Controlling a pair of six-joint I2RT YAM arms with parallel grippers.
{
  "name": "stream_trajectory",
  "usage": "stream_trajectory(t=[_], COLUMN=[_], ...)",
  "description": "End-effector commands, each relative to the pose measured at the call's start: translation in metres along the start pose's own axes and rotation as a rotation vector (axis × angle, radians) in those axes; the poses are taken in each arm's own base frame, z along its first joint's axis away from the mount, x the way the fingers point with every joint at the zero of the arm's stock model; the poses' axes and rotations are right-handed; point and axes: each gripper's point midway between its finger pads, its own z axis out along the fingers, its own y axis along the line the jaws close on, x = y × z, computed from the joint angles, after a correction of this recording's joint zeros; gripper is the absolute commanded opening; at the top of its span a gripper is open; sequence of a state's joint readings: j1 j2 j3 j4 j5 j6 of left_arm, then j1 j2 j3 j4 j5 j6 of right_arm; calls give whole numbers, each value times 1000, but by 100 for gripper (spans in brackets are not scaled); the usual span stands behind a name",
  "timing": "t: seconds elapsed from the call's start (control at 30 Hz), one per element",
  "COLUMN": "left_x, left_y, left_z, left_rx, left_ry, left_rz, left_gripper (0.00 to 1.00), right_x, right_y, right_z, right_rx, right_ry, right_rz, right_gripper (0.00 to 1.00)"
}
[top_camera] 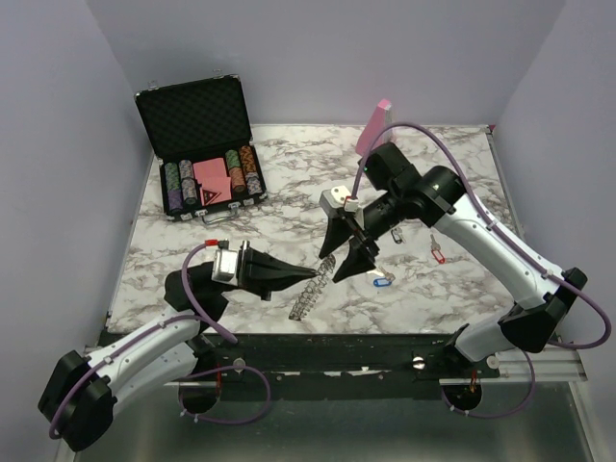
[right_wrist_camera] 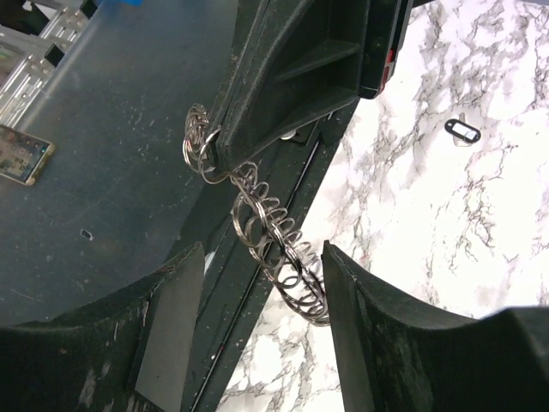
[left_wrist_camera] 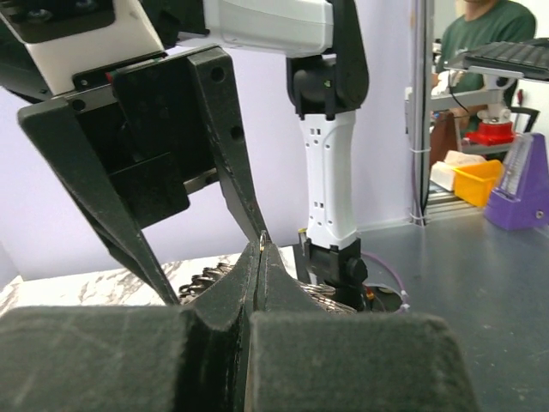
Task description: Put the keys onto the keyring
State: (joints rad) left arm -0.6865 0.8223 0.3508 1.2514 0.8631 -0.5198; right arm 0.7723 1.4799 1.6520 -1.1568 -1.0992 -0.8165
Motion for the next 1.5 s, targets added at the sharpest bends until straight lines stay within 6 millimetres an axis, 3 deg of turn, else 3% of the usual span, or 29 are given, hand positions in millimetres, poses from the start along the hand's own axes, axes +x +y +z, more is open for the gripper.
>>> stream_trajectory(t=[0.0, 0.33, 0.57, 1.47], left_x=[2, 15, 15, 11], left_y=[16, 21, 30, 42], left_z=[-4, -8, -13, -16], left_rx=[-99, -131, -201, -274], left_ry=[-1, 27, 8, -22], left_rz=[12, -22, -29, -29], left_gripper=[0, 0, 0, 0], right_x=[-14, -29, -21, -12], right_y=[-2, -13, -5, -17], right_z=[-7, -12, -4, 8], right_rx=[47, 87, 30, -6], right_ry=[-9, -7, -36, -49], right_rz=[-17, -27, 13, 84], right_gripper=[65, 64, 63, 32])
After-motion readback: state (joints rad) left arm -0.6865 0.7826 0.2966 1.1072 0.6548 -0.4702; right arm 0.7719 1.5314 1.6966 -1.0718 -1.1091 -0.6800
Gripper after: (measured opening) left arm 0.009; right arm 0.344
